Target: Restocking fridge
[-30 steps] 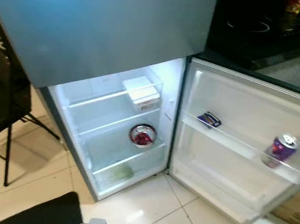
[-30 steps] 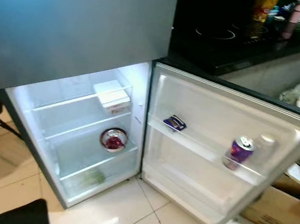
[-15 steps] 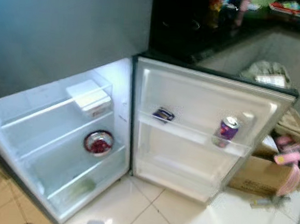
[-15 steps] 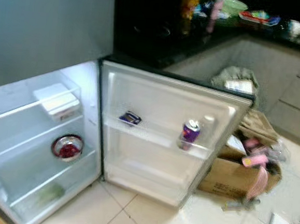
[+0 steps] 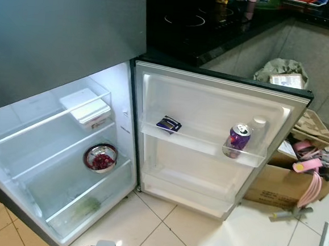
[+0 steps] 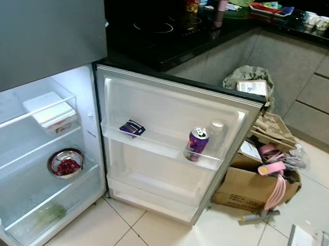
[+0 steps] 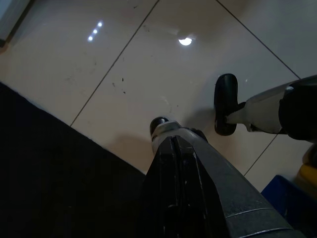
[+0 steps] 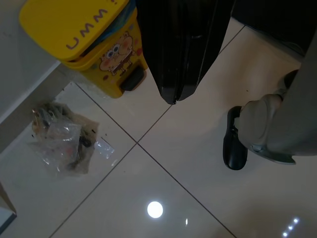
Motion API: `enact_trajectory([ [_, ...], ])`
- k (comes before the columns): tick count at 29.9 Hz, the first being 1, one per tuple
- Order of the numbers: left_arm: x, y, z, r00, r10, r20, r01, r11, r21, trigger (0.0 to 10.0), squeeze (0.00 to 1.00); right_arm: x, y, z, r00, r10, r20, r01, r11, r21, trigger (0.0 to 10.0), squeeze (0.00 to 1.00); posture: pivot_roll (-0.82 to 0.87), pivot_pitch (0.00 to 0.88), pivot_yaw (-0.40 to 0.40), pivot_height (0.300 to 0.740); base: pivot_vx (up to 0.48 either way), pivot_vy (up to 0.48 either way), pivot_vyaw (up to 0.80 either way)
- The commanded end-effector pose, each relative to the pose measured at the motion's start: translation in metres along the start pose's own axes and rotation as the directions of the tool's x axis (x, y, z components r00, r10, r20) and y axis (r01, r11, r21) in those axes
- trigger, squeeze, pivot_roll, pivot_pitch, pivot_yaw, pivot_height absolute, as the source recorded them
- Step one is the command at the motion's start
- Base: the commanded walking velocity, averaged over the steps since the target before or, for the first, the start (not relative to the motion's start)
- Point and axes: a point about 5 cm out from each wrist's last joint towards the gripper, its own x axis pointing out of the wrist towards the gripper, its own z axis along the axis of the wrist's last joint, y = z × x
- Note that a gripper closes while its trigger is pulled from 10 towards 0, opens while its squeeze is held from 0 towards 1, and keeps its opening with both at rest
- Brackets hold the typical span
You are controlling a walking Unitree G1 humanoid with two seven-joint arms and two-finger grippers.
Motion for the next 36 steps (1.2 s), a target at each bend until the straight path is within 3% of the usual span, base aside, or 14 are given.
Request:
enact_trajectory([
  [1,0.001,-0.004,-0.001,1.0,-0.013,-0.005,0.013,1.0,0.003,10.0,0.0,0.0,-0.001,0.0,1.0,-0.012,-0.004,0.012,1.0,0.005,10.0,0.0,-0.04,0.0,-0.04,0.74,0.0,-0.341,0.0],
  [11,0.0,-0.002,0.0,1.0,-0.013,-0.002,0.013,1.0,0.007,10.0,0.0,0.0,0.0,-0.001,1.0,-0.008,-0.002,0.008,1.0,0.0,10.0,0.0,-0.04,0.0,-0.037,0.74,0.0,-0.344,0.0],
  [22,0.0,-0.001,0.001,1.0,-0.015,-0.001,0.015,1.0,0.007,10.0,0.0,-0.005,-0.013,-0.016,1.0,0.0,-0.012,0.0,1.0,-0.012,10.0,0.0,-0.04,0.0,-0.033,0.74,0.0,-0.347,0.0],
  [25,0.0,-0.001,0.001,1.0,-0.016,-0.003,0.016,1.0,0.01,10.0,0.0,-0.005,-0.011,-0.015,1.0,0.027,0.007,-0.027,1.0,-0.012,10.0,0.0,-0.05,0.0,-0.03,0.74,0.0,-0.347,0.0],
  [36,0.001,-0.001,0.002,1.0,-0.018,-0.005,0.018,1.0,0.017,10.0,0.0,0.0,0.009,-0.002,0.996,0.082,0.036,-0.082,0.997,-0.001,10.0,0.0,-0.06,0.0,-0.025,0.74,0.0,-0.345,0.74],
])
